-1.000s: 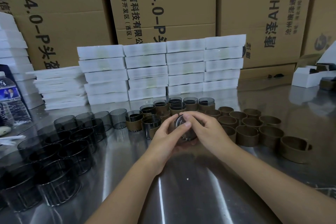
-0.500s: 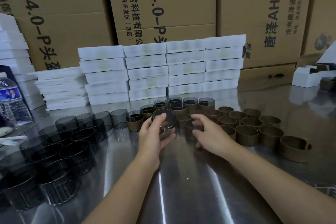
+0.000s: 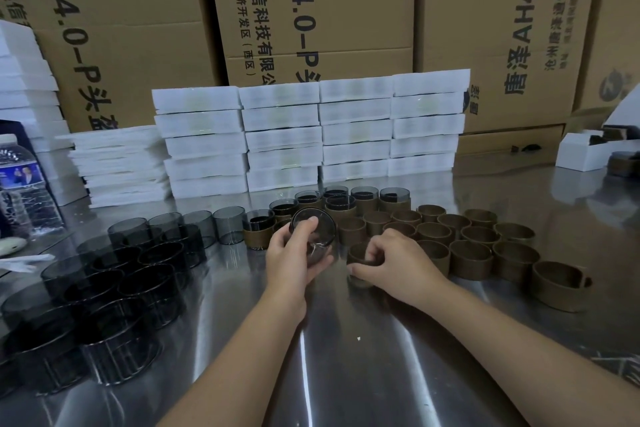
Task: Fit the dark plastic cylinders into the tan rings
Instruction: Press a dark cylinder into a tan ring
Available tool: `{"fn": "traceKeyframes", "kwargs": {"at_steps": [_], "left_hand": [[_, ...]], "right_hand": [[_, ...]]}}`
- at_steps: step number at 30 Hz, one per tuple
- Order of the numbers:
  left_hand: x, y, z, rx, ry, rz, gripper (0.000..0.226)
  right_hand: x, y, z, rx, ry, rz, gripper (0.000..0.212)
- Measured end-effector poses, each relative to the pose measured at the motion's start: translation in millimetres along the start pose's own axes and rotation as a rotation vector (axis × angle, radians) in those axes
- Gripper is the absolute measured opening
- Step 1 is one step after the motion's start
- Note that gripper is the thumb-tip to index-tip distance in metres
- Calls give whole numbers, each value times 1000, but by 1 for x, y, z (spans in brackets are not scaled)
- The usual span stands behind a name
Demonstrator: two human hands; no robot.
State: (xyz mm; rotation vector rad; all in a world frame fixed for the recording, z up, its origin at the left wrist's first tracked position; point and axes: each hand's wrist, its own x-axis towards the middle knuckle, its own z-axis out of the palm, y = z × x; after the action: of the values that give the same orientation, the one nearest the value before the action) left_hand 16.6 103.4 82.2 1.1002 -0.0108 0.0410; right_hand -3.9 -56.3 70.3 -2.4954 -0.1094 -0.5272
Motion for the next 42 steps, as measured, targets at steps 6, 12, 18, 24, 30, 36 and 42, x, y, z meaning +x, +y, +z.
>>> {"fn": "traceKeyframes", "kwargs": {"at_steps": [6, 12, 18, 24, 30, 36, 42], "left_hand": [[-2, 2, 1, -4, 8, -4, 24], [-3, 3, 2, -67, -10, -10, 43], [-6, 2, 5, 29, -73, 6, 38], [-10, 3, 8, 90, -101, -119, 58], [-15, 1, 10, 162, -221, -159, 72], [-17, 1, 8, 152, -281, -138, 79], [-15, -2, 7, 123, -260, -104, 40]], "right_hand": [[-3, -7, -1, 37, 113, -1, 52], [-2, -9, -2, 158, 279, -44, 43], [-3, -14, -5, 358, 422, -216, 21], [-8, -22, -3, 356, 416, -362, 13], [-12, -24, -2, 291, 336, -408, 24], [-13, -24, -2, 296, 308, -443, 26], [-12, -22, -2, 339, 281, -477, 36]]}}
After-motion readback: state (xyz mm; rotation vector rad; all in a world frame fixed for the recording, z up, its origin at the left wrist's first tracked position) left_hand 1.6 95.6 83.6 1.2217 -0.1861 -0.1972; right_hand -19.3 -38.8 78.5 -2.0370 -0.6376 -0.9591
